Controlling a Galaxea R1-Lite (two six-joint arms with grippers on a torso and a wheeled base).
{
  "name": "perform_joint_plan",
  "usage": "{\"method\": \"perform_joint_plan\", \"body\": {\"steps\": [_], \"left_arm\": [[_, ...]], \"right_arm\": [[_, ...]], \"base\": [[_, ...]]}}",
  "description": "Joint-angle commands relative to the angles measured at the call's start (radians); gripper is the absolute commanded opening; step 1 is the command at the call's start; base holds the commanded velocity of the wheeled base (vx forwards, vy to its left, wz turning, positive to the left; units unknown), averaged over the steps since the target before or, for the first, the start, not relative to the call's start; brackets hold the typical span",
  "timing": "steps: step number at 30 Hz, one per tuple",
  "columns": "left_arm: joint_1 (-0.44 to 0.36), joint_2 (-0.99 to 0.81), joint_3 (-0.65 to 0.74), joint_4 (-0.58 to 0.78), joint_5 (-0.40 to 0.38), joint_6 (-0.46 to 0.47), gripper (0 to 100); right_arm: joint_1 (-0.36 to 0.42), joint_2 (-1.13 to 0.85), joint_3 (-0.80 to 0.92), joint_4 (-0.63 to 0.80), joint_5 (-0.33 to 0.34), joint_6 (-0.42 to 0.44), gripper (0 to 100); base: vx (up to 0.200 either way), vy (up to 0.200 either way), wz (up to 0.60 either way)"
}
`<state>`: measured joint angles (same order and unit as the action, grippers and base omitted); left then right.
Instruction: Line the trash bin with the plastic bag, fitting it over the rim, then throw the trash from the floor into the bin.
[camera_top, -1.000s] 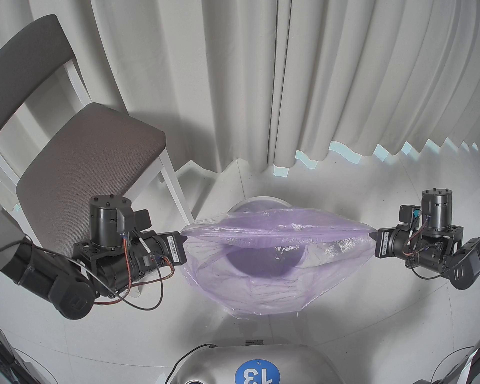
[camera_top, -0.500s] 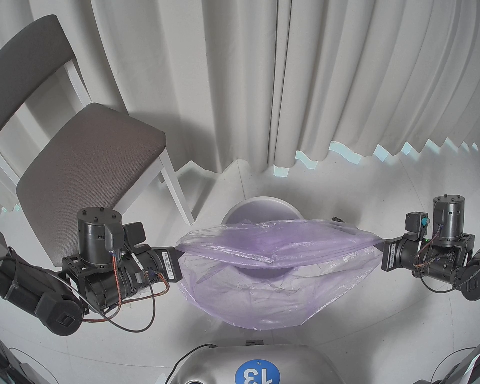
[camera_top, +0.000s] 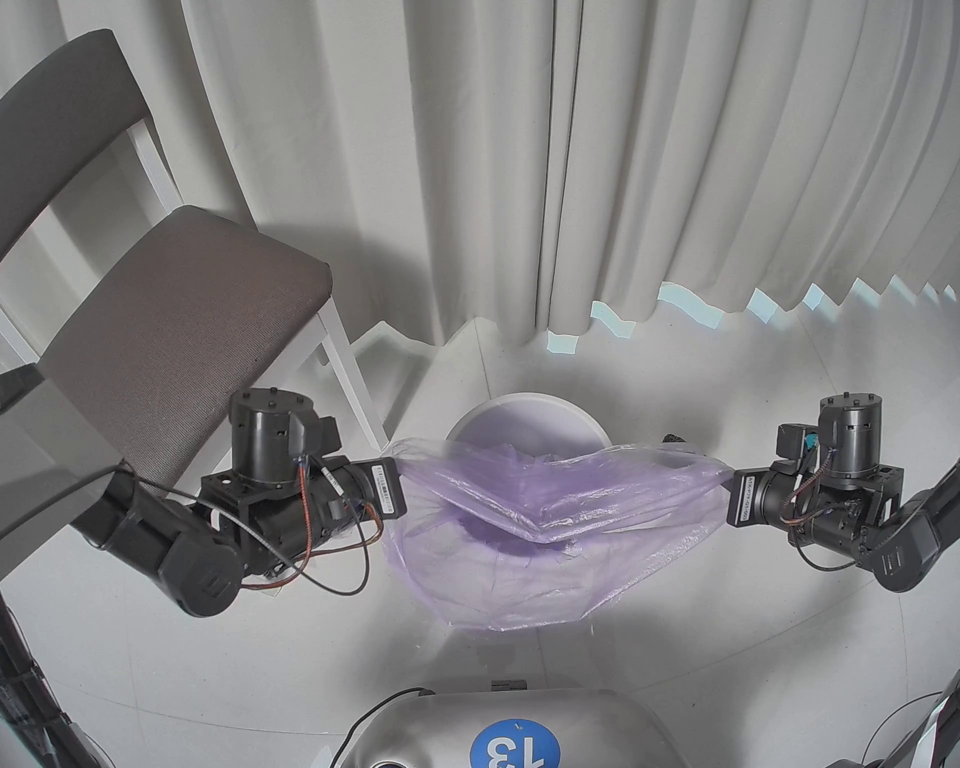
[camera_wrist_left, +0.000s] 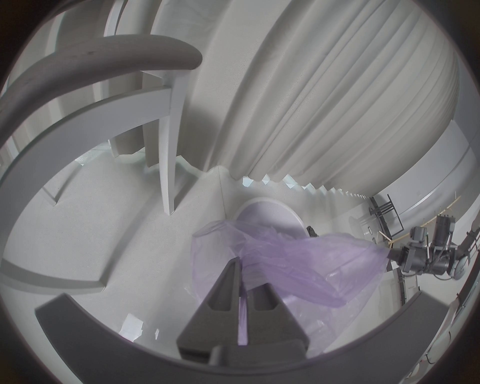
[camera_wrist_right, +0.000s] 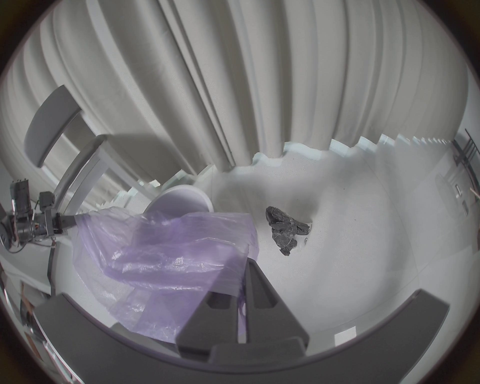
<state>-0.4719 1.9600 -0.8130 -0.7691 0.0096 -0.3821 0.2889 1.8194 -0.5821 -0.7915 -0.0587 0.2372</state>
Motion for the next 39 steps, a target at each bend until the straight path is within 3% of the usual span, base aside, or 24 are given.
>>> {"method": "perform_joint_plan", "body": {"steps": [1, 7, 12, 17, 22, 34, 39], "left_arm": [[0.022, 0.148, -0.144, 0.007, 0.001, 0.000, 0], [0.049, 0.232, -0.241, 0.004, 0.001, -0.003, 0], [0.084, 0.264, -0.328, -0.009, 0.017, -0.011, 0], [0.101, 0.237, -0.322, 0.004, 0.012, -0.008, 0], [0.090, 0.255, -0.307, -0.009, 0.012, -0.011, 0], [0.039, 0.341, -0.449, -0.012, 0.053, -0.012, 0], [0.045, 0.350, -0.509, -0.002, 0.055, -0.012, 0]], "right_arm": [[-0.008, 0.121, -0.091, -0.035, -0.023, 0.080, 0], [-0.010, 0.158, -0.120, -0.046, -0.021, 0.139, 0], [-0.010, 0.218, -0.140, -0.178, -0.032, 0.148, 0], [0.010, 0.275, -0.137, -0.244, -0.055, 0.166, 0], [0.026, 0.321, -0.124, -0.239, -0.056, 0.159, 0], [0.026, 0.368, -0.124, -0.265, -0.053, 0.154, 0], [-0.013, 0.390, -0.137, -0.282, -0.053, 0.143, 0]], "base": [[0.000, 0.000, 0.00], [0.000, 0.000, 0.00], [0.000, 0.000, 0.00], [0.000, 0.000, 0.00], [0.000, 0.000, 0.00], [0.000, 0.000, 0.00], [0.000, 0.000, 0.00]]}}
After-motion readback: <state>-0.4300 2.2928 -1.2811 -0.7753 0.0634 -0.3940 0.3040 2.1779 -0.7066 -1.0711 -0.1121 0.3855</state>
